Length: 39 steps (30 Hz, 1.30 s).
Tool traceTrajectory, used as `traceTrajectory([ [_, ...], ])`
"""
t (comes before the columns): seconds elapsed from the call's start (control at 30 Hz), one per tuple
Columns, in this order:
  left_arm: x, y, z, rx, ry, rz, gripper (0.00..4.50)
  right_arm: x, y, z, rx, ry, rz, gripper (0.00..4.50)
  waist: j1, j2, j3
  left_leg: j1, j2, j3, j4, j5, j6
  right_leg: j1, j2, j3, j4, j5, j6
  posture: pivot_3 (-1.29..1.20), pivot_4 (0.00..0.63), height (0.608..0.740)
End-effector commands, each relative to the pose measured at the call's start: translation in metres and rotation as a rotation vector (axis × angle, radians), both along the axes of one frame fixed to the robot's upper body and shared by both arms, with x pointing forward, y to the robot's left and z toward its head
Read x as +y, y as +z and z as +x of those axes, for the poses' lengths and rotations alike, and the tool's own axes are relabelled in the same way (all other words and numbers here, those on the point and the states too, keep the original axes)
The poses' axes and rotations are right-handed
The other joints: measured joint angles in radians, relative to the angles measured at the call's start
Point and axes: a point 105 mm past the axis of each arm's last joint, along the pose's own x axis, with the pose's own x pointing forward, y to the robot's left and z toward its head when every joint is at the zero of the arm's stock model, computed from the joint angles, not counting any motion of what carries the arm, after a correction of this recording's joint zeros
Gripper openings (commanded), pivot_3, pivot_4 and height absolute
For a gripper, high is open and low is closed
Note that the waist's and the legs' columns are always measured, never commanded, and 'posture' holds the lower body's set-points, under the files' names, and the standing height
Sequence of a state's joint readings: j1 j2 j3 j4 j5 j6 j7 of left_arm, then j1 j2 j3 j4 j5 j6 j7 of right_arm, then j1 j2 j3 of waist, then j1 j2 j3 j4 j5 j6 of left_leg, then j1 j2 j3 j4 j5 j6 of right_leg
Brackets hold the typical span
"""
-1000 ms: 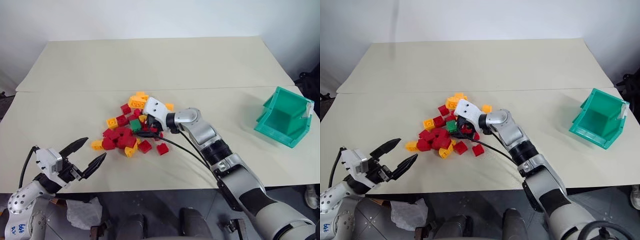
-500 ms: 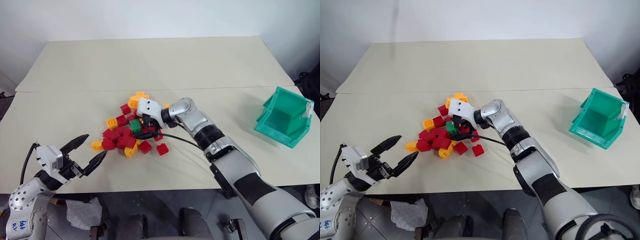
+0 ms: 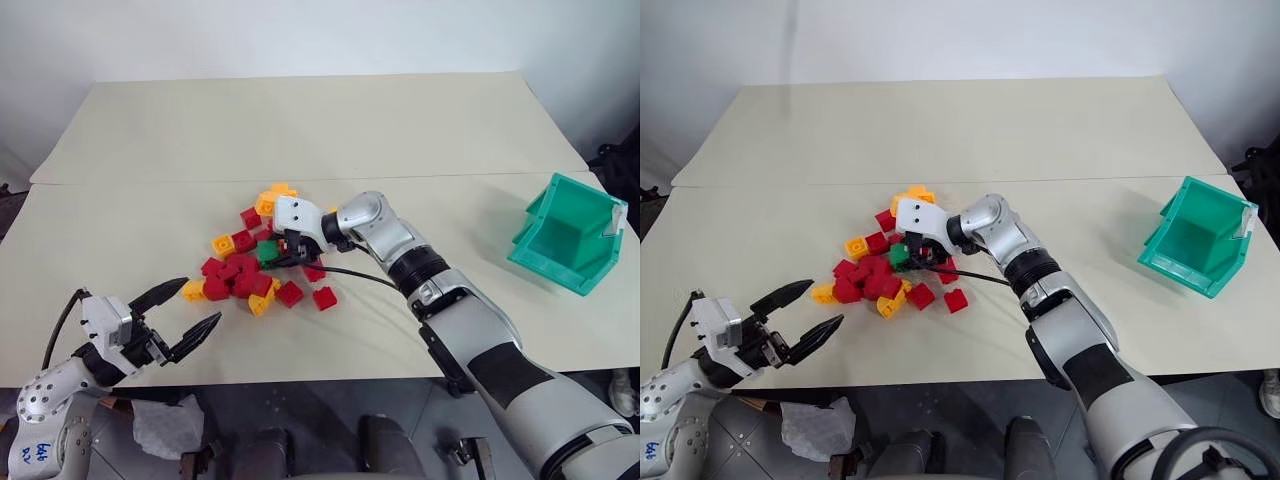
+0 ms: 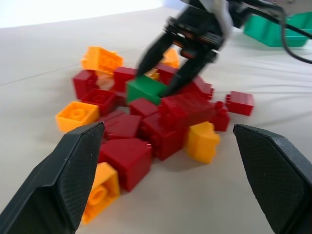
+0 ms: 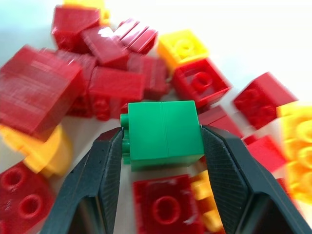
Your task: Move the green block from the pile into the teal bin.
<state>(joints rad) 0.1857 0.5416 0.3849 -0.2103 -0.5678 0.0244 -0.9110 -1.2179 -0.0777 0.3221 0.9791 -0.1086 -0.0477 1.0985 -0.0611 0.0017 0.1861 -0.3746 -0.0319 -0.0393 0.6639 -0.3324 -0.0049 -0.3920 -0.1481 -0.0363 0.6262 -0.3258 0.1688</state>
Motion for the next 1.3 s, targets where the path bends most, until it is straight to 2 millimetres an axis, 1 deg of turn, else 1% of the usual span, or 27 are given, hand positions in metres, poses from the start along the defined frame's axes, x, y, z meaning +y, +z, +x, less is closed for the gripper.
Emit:
traceTrajectory([
  [0.03, -0.011, 0.019, -0.001, -0.065, -0.053, 0.008, 4.5, -0.001, 0.039, -0.007, -0.062, 0.074, 0.166, 2.22, 0.001, 0.0, 0.0, 0.0, 0.0, 0.0, 0.0, 0.0, 0.0, 0.0, 0.0, 0.0, 0.0, 0.0, 0.0, 0.0, 0.15, 0.74],
  [0.1, -0.019, 0.024, -0.001, -0.078, -0.08, 0.003, 4.5, -0.013, 0.052, -0.011, -0.09, 0.103, 0.233, 2.22, 0.002, 0.0, 0.0, 0.0, 0.0, 0.0, 0.0, 0.0, 0.0, 0.0, 0.0, -0.001, 0.0, 0.0, 0.0, 0.0, 0.15, 0.74],
  [0.13, -0.024, 0.027, 0.0, -0.085, -0.097, -0.003, 4.5, -0.022, 0.059, -0.013, -0.1, 0.108, 0.272, 2.22, 0.005, 0.0, 0.0, 0.0, 0.0, -0.001, 0.0, 0.0, 0.0, 0.0, 0.0, -0.001, 0.0, 0.0, 0.0, 0.0, 0.15, 0.74],
  [0.17, -0.029, 0.029, 0.001, -0.09, -0.12, -0.007, 4.5, -0.034, 0.067, -0.014, -0.126, 0.106, 0.319, 2.22, 0.008, 0.0, 0.0, 0.0, 0.0, -0.001, 0.0, 0.0, 0.0, 0.001, -0.001, -0.001, 0.0, 0.0, 0.0, 0.0, 0.15, 0.74],
  [0.2, -0.036, 0.032, 0.003, -0.097, -0.146, -0.012, 4.5, -0.052, 0.074, -0.014, -0.138, 0.084, 0.354, 2.22, 0.014, 0.0, 0.0, 0.0, 0.0, -0.002, 0.0, 0.0, 0.0, 0.001, -0.001, -0.002, 0.0, 0.0, 0.0, 0.0, 0.15, 0.74],
  [0.27, -0.045, 0.035, 0.006, -0.105, -0.182, -0.021, 4.5, -0.078, 0.083, -0.017, -0.167, 0.054, 0.4, 2.22, 0.03, 0.0, 0.0, -0.001, -0.001, -0.004, 0.001, 0.0, 0.0, 0.002, -0.001, -0.004, -0.001, 0.0, 0.0, 0.0, 0.15, 0.74],
  [0.3, -0.05, 0.036, 0.009, -0.109, -0.204, -0.023, 4.5, -0.099, 0.085, -0.018, -0.178, 0.005, 0.416, 2.22, 0.032, 0.0, 0.0, -0.002, -0.001, -0.004, 0.001, 0.0, 0.0, 0.002, -0.001, -0.004, -0.002, 0.0, 0.0, 0.0, 0.15, 0.74],
  [0.33, -0.053, 0.037, 0.011, -0.112, -0.218, -0.023, 4.5, -0.113, 0.087, -0.02, -0.186, -0.026, 0.425, 2.22, 0.036, 0.0, 0.0, -0.002, -0.002, -0.004, 0.001, 0.0, 0.0, 0.002, -0.001, -0.004, -0.002, 0.0, 0.0, 0.0, 0.15, 0.74],
  [0.4, -0.061, 0.038, 0.018, -0.109, -0.253, -0.036, 4.5, -0.163, 0.095, -0.027, -0.232, -0.169, 0.471, 2.22, 0.042, 0.0, 0.0, -0.002, -0.002, -0.004, 0.001, 0.0, 0.0, 0.002, -0.001, -0.006, -0.004, 0.0, 0.0, 0.0, 0.15, 0.74],
  [0.47, -0.064, 0.036, 0.021, -0.104, -0.275, -0.025, 4.5, -0.201, 0.1, -0.036, -0.296, -0.293, 0.486, 2.22, 0.048, 0.0, 0.0, -0.004, -0.003, -0.004, 0.0, 0.0, 0.0, 0.002, -0.001, -0.007, -0.005, 0.0, 0.0, 0.0, 0.15, 0.74],
  [0.6, -0.062, 0.03, 0.027, -0.079, -0.288, -0.026, 4.5, -0.284, 0.108, -0.055, -0.427, -0.636, 0.516, 2.22, 0.042, 0.001, 0.0, -0.004, -0.005, 0.0, -0.001, 0.0, 0.0, 0.001, -0.001, -0.009, -0.005, 0.0, 0.0, 0.0, 0.15, 0.74],
  [0.63, -0.063, 0.028, 0.028, -0.073, -0.298, -0.028, 4.5, -0.299, 0.108, -0.06, -0.446, -0.703, 0.51, 2.22, 0.042, 0.001, 0.001, -0.004, -0.005, 0.001, -0.001, 0.0, 0.0, 0.001, -0.001, -0.009, -0.005, 0.0, 0.0, 0.0, 0.15, 0.74],
  [0.67, -0.065, 0.026, 0.028, -0.067, -0.31, -0.029, 4.5, -0.315, 0.108, -0.065, -0.467, -0.771, 0.505, 2.22, 0.039, 0.001, 0.001, -0.004, -0.005, 0.001, 0.0, 0.0, 0.0, 0.001, -0.001, -0.009, -0.005, 0.0, 0.0, 0.0, 0.15, 0.74],
  [0.7, -0.068, 0.024, 0.03, -0.062, -0.33, -0.032, 4.5, -0.343, 0.107, -0.069, -0.497, -0.893, 0.488, 2.22, 0.038, 0.001, 0.001, -0.003, -0.005, 0.002, 0.0, 0.0, 0.0, 0.002, -0.001, -0.009, -0.005, 0.0, 0.0, 0.0, 0.15, 0.74],
  [0.77, -0.074, 0.023, 0.034, -0.061, -0.358, -0.035, 4.5, -0.378, 0.106, -0.077, -0.539, -1.053, 0.462, 2.22, 0.042, 0.001, 0.001, -0.003, -0.005, 0.007, 0.002, 0.001, 0.002, 0.003, -0.002, -0.008, -0.005, 0.0, 0.0, 0.0, 0.15, 0.74],
  [0.8, -0.075, 0.023, 0.035, -0.062, -0.367, -0.036, 4.5, -0.388, 0.105, -0.08, -0.553, -1.098, 0.453, 2.22, 0.043, 0.001, 0.001, -0.003, -0.005, 0.01, 0.003, 0.001, 0.002, 0.004, -0.002, -0.008, -0.006, 0.0, 0.0, 0.0, 0.15, 0.74],
  [0.87, -0.078, 0.024, 0.039, -0.07, -0.382, -0.036, 4.5, -0.409, 0.091, -0.08, -0.503, -1.21, 0.408, 2.22, 0.042, 0.001, 0.001, 0.001, -0.005, 0.014, 0.003, 0.001, 0.003, 0.008, -0.002, -0.008, -0.007, 0.001, -0.001, 0.0, 0.15, 0.74],
  [0.93, -0.08, 0.027, 0.044, -0.085, -0.391, -0.034, 4.5, -0.423, 0.077, -0.078, -0.481, -1.278, 0.354, 2.22, 0.039, 0.001, 0.001, 0.005, -0.004, 0.015, 0.003, 0.001, 0.003, 0.012, -0.002, -0.008, -0.009, 0.001, -0.001, 0.0, 0.15, 0.74],
  [1.0, -0.081, 0.028, 0.046, -0.092, -0.395, -0.032, 4.5, -0.428, 0.072, -0.075, -0.47, -1.303, 0.336, 2.22, 0.036, 0.001, 0.001, 0.006, -0.004, 0.015, 0.003, 0.002, 0.004, 0.015, -0.002, -0.008, -0.012, 0.001, -0.002, 0.0, 0.15, 0.74],
  [1.07, -0.08, 0.029, 0.047, -0.1, -0.399, -0.029, 4.5, -0.438, 0.069, -0.071, -0.459, -1.357, 0.337, 2.22, 0.032, 0.001, 0.001, 0.006, -0.004, 0.016, 0.003, 0.002, 0.004, 0.015, -0.002, -0.008, -0.014, 0.002, -0.003, 0.0, 0.15, 0.74],
  [1.13, -0.08, 0.031, 0.047, -0.108, -0.405, -0.024, 4.5, -0.447, 0.061, -0.066, -0.424, -1.403, 0.326, 2.22, 0.033, 0.001, 0.001, 0.006, -0.003, 0.017, 0.003, 0.002, 0.004, 0.015, -0.002, -0.007, -0.014, 0.002, -0.003, 0.0, 0.15, 0.74],
  [1.2, -0.079, 0.034, 0.047, -0.115, -0.407, -0.017, 4.5, -0.449, 0.051, -0.061, -0.344, -1.417, 0.348, 2.22, 0.035, 0.002, 0.001, 0.005, -0.001, 0.017, 0.003, 0.002, 0.004, 0.015, -0.002, -0.007, -0.015, 0.002, -0.003, 0.0, 0.15, 0.74],
  [1.23, -0.078, 0.034, 0.047, -0.117, -0.404, -0.015, 4.5, -0.45, 0.05, -0.06, -0.338, -1.421, 0.354, 2.22, 0.036, 0.002, 0.001, 0.005, 0.0, 0.017, 0.003, 0.002, 0.004, 0.015, -0.002, -0.008, -0.015, 0.002, -0.003, 0.0, 0.15, 0.74],
  [1.27, -0.076, 0.035, 0.047, -0.12, -0.401, -0.012, 4.5, -0.45, 0.047, -0.058, -0.319, -1.428, 0.356, 2.51, 0.036, 0.002, 0.001, 0.005, 0.001, 0.017, 0.003, 0.002, 0.004, 0.015, -0.002, -0.008, -0.015, 0.002, -0.003, 0.0, 0.15, 0.74],
  [1.3, -0.074, 0.036, 0.048, -0.122, -0.393, -0.009, 4.5, -0.45, 0.05, -0.056, -0.329, -1.423, 0.37, 2.83, 0.036, 0.002, 0.001, 0.005, 0.001, 0.017, 0.003, 0.002, 0.004, 0.015, -0.002, -0.008, -0.015, 0.002, -0.003, 0.0, 0.15, 0.74],
])
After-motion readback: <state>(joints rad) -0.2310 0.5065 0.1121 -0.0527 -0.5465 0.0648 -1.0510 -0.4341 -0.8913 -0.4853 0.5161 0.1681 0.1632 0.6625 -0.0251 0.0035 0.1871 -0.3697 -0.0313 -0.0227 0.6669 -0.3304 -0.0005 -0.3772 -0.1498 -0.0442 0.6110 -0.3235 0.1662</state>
